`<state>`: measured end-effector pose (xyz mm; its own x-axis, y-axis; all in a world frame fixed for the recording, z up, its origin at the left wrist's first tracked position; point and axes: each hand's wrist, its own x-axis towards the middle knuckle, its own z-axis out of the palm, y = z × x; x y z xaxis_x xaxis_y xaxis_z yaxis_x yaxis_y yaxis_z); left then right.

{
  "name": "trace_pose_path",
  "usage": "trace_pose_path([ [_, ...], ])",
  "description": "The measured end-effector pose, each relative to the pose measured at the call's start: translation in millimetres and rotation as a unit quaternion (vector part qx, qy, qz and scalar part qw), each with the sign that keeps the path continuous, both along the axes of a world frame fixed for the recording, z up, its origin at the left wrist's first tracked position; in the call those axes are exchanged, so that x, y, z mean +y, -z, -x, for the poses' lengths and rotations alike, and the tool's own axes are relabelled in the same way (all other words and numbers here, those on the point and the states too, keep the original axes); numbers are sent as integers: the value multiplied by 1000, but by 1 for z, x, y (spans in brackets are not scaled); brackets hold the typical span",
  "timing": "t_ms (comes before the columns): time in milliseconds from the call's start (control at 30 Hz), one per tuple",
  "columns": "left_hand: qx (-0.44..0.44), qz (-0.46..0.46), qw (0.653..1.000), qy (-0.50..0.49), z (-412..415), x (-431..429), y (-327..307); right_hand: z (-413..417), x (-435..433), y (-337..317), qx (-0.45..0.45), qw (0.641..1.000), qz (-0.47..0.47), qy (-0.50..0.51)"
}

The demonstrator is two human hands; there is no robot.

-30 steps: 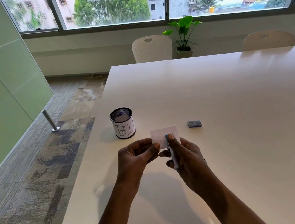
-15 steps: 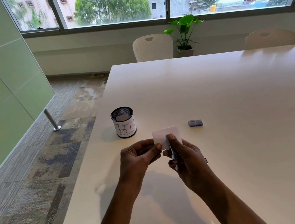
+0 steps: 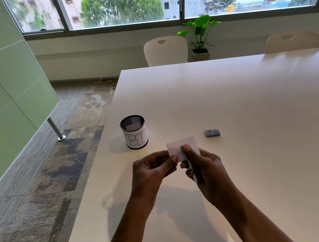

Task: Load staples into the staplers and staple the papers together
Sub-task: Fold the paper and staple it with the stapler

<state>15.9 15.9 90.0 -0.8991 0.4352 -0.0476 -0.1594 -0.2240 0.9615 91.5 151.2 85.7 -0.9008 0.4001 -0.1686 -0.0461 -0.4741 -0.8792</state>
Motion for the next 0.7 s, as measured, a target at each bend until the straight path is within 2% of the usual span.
trace_pose_path([
  [300, 1, 16, 1000, -22, 5, 0, 0, -1, -5, 3, 3, 999, -38, -1],
  [367, -8, 21, 999, -38, 10, -2, 1, -4, -6, 5, -2, 998, -60, 33],
  [433, -24, 9, 998, -54, 14, -6, 1, -6, -8, 10, -35, 986, -127, 101],
  [500, -35, -4, 997, -68, 19, -9, 1, -7, -10, 17, -74, 950, -259, 159],
  [567, -39, -14, 996, -75, 21, -11, 1, -7, -9, 25, -93, 890, -405, 189],
  [700, -34, -19, 997, -65, 22, -10, 0, -5, -11, 37, -121, 761, -616, 163],
])
